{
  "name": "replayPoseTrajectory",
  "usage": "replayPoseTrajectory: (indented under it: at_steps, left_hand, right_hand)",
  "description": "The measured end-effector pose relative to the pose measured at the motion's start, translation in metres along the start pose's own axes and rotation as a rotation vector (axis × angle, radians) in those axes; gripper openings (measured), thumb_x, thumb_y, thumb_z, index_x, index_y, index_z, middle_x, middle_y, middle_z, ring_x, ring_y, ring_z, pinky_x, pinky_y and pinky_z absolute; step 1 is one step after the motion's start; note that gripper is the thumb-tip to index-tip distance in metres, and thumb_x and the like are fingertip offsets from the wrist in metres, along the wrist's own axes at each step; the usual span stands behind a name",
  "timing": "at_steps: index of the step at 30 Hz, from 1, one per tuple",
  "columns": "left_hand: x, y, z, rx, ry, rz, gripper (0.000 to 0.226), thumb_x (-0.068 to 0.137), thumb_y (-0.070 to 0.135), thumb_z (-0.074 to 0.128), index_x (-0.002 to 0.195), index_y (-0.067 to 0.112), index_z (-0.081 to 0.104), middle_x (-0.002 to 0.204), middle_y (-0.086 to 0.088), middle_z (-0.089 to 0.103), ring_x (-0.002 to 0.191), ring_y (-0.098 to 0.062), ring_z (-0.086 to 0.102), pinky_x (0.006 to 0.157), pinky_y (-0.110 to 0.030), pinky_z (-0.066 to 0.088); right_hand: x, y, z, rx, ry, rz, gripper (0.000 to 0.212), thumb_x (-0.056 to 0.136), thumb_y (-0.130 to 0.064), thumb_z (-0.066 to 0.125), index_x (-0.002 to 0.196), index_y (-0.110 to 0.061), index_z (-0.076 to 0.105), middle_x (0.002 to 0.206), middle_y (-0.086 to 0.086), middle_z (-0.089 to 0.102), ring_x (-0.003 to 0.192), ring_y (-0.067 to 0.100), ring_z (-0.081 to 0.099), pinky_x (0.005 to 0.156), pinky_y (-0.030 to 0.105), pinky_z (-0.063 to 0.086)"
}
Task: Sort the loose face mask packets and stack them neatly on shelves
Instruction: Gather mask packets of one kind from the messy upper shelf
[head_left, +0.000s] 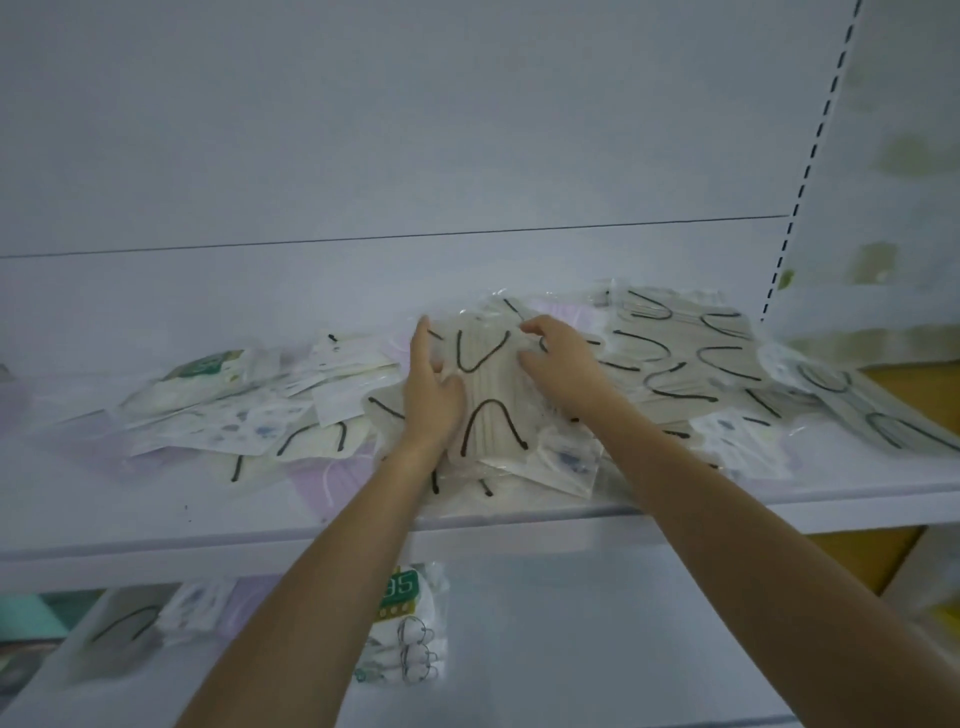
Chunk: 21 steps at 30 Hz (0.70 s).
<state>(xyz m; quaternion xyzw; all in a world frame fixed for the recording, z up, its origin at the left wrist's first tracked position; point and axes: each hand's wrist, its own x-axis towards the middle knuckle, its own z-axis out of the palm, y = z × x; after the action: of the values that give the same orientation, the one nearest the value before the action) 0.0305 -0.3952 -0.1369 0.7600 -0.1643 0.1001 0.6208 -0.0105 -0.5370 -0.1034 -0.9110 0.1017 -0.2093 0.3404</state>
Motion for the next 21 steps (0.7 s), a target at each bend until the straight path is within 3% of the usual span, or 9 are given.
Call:
replayPoseTrajectory:
  at_steps: [3, 7, 11, 14, 19, 21]
  left_hand:
    - [0.002, -0.013, -0.003, -0.082, 0.152, -0.105, 0.05, 0.092, -0.003, 0.04, 0.139, 0.017, 0.042, 0.136, -0.011, 0.048, 0.125, -0.025, 0.047, 0.102, -0.027, 0.037]
    - [0.007, -0.018, -0.004, -0.089, 0.269, -0.129, 0.044, 0.091, 0.0, 0.041, 0.134, 0.008, 0.047, 0.139, -0.008, 0.045, 0.127, -0.022, 0.044, 0.111, -0.033, 0.032]
    - [0.004, -0.018, -0.003, -0.057, 0.277, -0.067, 0.054, 0.089, 0.001, 0.05, 0.141, 0.006, 0.035, 0.143, -0.01, 0.034, 0.132, -0.019, 0.034, 0.1, -0.013, 0.021]
    - [0.004, -0.018, -0.002, -0.008, 0.255, -0.021, 0.056, 0.089, -0.002, 0.05, 0.142, 0.004, 0.031, 0.145, -0.011, 0.029, 0.132, -0.018, 0.031, 0.094, -0.005, 0.015]
    - [-0.001, -0.014, 0.001, -0.044, 0.174, 0.044, 0.049, 0.096, 0.02, 0.051, 0.141, 0.009, 0.035, 0.142, -0.002, 0.032, 0.119, 0.0, 0.029, 0.097, -0.007, 0.019]
    - [-0.002, -0.012, 0.001, -0.082, 0.147, 0.043, 0.05, 0.095, 0.027, 0.052, 0.14, 0.01, 0.037, 0.14, 0.003, 0.032, 0.122, 0.0, 0.031, 0.102, -0.014, 0.023]
  right_hand:
    - [-0.001, 0.014, 0.006, -0.448, -0.019, 0.062, 0.048, 0.091, -0.034, 0.05, 0.133, -0.013, 0.042, 0.138, 0.011, 0.042, 0.128, 0.032, 0.034, 0.104, 0.04, 0.029]
    - [-0.005, 0.021, 0.024, -0.507, 0.15, -0.007, 0.03, 0.095, -0.03, 0.041, 0.114, -0.013, 0.057, 0.114, 0.009, 0.059, 0.11, 0.029, 0.048, 0.092, 0.037, 0.036]
    - [-0.005, 0.021, 0.024, -0.304, 0.316, -0.023, 0.024, 0.094, -0.024, 0.043, 0.093, -0.008, 0.06, 0.085, 0.009, 0.061, 0.086, 0.027, 0.056, 0.071, 0.034, 0.042]
    - [-0.008, 0.025, 0.022, -0.135, 0.342, 0.003, 0.023, 0.094, -0.027, 0.044, 0.094, -0.012, 0.062, 0.079, 0.002, 0.059, 0.074, 0.021, 0.052, 0.061, 0.028, 0.038]
    - [-0.016, 0.022, 0.025, 0.066, 0.206, -0.164, 0.019, 0.093, -0.025, 0.05, 0.094, -0.017, 0.067, 0.081, -0.003, 0.066, 0.074, 0.014, 0.06, 0.067, 0.025, 0.045]
    - [-0.019, 0.018, 0.027, 0.07, 0.057, -0.285, 0.02, 0.093, -0.025, 0.053, 0.101, -0.019, 0.07, 0.088, -0.009, 0.068, 0.077, 0.006, 0.06, 0.069, 0.013, 0.044]
